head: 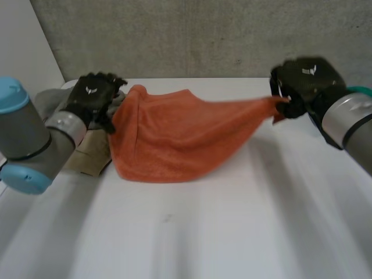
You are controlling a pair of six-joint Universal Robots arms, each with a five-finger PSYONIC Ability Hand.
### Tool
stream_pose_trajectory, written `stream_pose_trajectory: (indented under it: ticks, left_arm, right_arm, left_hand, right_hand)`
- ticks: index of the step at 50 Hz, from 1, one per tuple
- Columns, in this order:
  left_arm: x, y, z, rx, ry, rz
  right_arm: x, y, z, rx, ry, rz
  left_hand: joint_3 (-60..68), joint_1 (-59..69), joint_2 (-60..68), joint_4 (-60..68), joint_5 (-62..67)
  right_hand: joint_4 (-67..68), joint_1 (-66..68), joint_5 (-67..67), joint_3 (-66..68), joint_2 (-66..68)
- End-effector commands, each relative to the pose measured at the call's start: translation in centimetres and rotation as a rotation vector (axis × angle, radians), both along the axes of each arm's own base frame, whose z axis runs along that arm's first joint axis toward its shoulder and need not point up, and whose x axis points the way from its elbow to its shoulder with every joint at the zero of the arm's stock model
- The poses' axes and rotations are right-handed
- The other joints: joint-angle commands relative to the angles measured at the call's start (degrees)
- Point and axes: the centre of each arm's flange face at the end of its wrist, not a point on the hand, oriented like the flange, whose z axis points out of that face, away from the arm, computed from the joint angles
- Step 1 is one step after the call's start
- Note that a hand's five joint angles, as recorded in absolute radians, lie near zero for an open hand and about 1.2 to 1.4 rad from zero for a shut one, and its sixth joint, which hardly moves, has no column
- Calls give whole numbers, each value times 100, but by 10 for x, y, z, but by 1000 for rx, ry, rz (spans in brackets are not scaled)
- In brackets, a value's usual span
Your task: Fold the laundry.
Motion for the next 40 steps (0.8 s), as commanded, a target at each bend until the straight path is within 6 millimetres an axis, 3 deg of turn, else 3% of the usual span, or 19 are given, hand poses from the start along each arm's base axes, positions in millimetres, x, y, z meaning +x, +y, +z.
stream_pose_trajectory:
  ticks: [1, 6, 10, 17, 21, 25, 28, 32, 33, 36, 40]
  left_arm:
    - [-31, -16, 31, -115, 5, -76]
    - [-64, -14, 49, -135, -71, -190]
    - [-89, -2, 40, -58, -136, -293]
    - [-117, 37, -7, 175, -266, -493]
    - [-131, 75, -39, 331, -323, -696]
    - [-138, 96, -53, 419, -330, -812]
    - [-139, 101, -56, 450, -326, -835]
    - [-142, 98, -54, 437, -310, -832]
    - [-144, 94, -50, 414, -301, -822]
    - [-146, 83, -40, 366, -281, -767]
    - [-145, 49, -6, 231, -207, -557]
  right_arm:
    - [8, 56, 54, -102, -9, 180]
    - [14, 97, 74, -144, 23, 287]
    - [14, 113, 80, -167, 46, 323]
    - [15, 121, 82, -174, 41, 338]
    - [14, 117, 80, -164, 42, 327]
    - [14, 110, 77, -155, 45, 314]
    - [16, 102, 71, -139, 54, 309]
    - [19, 88, 63, -113, 62, 297]
    - [20, 81, 60, -106, 63, 286]
    - [21, 71, 58, -103, 62, 268]
    - [24, 48, 59, -128, 56, 208]
  left_hand:
    - [-305, -287, -215, -178, -311]
    - [-305, -287, -215, -178, -311]
    - [-305, -287, -215, -178, -311]
    - [-305, -287, -215, -178, -311]
    - [-305, -287, -215, -178, -311]
    - [-305, -287, -215, -178, -311]
    - [-305, -287, -215, -178, -311]
    - [4127, 4145, 4217, 4253, 4121]
    - [6554, 6573, 6645, 6681, 6549]
    - [6695, 6713, 6785, 6822, 6689]
    - [6695, 6713, 6785, 6822, 6689]
  right_hand:
    - [1164, 1443, 1287, 1209, 1239]
    - [1164, 1443, 1287, 1209, 1239]
    - [1164, 1443, 1287, 1209, 1239]
    - [1164, 1443, 1287, 1209, 1239]
    - [1164, 1443, 1287, 1209, 1239]
    - [1164, 1443, 1287, 1209, 1239]
    - [1164, 1443, 1287, 1209, 1239]
    - [1164, 1443, 1287, 1209, 1239]
    - [1164, 1443, 1287, 1209, 1239]
    - [1164, 1443, 1287, 1209, 1239]
    - [1164, 1443, 1287, 1209, 1239]
